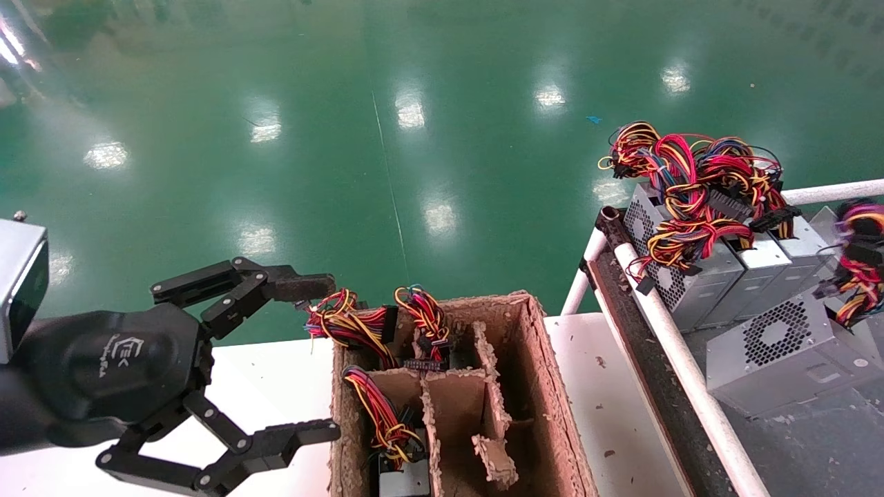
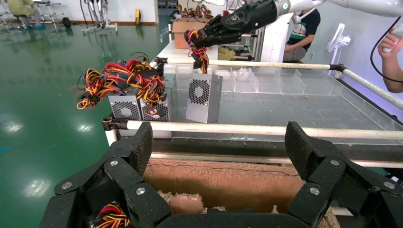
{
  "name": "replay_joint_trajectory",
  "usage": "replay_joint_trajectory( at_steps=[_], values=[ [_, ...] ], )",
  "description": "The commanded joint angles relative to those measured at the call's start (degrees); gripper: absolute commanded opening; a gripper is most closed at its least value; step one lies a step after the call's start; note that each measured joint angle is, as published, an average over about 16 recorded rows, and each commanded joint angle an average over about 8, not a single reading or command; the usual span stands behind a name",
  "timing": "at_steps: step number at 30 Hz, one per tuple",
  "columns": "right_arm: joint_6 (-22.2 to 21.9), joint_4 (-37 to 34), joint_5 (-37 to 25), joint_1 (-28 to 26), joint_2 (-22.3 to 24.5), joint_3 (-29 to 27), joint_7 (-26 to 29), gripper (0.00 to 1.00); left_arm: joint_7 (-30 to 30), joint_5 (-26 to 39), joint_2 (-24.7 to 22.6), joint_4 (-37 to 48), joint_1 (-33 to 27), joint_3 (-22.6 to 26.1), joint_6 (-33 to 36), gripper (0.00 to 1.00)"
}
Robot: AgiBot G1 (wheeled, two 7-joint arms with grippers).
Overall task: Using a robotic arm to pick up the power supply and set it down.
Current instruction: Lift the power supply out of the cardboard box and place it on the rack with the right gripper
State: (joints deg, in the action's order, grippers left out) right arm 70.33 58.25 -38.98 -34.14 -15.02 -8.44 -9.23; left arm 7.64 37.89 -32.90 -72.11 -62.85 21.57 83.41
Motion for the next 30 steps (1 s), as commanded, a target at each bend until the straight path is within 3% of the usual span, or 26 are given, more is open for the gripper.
replay_joint_trajectory(
  at_steps=[1, 18, 30],
  values=[
    [-1.58, 0.91, -0.15, 1.22, -0.56, -0.65, -0.52, 0.0, 0.0, 0.0, 0.0, 0.0, 0.0, 0.0, 0.0, 1.0],
    [-7.18, 3.85, -0.38, 5.29, -0.11, -4.26, 0.23, 0.0, 0.0, 0.0, 0.0, 0.0, 0.0, 0.01, 0.0, 1.0],
    [-10.13, 7.19, -2.1, 1.53, -2.47, 0.47, 2.54, 0.0, -0.01, -0.01, 0.0, 0.0, 0.0, 0.01, 0.0, 1.0]
  ],
)
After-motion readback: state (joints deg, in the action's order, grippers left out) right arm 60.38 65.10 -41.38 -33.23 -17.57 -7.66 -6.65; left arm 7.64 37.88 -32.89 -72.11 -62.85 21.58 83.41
